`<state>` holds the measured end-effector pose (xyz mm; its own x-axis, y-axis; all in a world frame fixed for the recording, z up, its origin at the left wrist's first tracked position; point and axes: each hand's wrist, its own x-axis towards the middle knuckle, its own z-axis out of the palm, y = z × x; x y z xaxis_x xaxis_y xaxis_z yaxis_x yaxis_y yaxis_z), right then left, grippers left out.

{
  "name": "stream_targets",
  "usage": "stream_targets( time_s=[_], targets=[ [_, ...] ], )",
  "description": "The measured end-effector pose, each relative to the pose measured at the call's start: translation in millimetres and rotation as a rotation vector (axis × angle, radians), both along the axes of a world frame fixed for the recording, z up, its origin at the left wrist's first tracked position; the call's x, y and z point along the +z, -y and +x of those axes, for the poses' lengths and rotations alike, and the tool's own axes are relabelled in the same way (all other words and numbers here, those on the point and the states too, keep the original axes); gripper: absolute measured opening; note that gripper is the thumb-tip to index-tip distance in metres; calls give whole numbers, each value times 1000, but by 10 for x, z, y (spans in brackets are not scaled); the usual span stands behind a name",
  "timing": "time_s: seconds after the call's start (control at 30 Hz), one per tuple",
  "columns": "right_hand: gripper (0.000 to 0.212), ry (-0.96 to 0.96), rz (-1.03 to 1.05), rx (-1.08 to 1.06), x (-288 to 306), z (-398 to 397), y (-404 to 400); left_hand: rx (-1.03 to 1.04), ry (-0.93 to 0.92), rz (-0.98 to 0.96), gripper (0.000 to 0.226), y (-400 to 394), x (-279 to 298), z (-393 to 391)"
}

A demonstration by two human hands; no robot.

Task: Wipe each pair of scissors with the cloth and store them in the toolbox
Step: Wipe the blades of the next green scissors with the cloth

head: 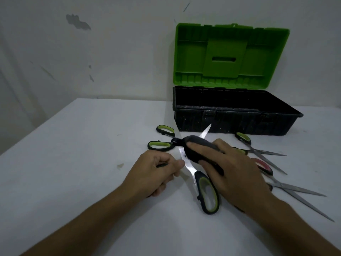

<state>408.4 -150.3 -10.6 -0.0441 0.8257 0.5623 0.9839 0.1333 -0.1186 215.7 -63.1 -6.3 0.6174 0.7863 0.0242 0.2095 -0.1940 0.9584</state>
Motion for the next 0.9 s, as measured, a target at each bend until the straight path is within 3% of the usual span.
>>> stream_targets(
  time_s=[0.2, 0.43, 0.63, 0.8, 0.9],
  targets=[
    [45, -39, 89, -143, 53, 127, 16, 9, -25, -10, 44, 11, 21, 6],
    [46, -12, 1, 15, 55, 31, 51, 63, 0, -46, 56, 33, 23, 20],
    [47, -98, 82, -182, 50, 178, 2, 83, -62, -171, 74, 35, 66, 47],
    [46, 33, -85, 88, 23, 17, 49, 57, -31, -231, 82, 25, 47, 44],
    [45, -4, -21, -67, 29, 83, -26, 39, -2, -262, 88, 22, 42, 28]
  ],
)
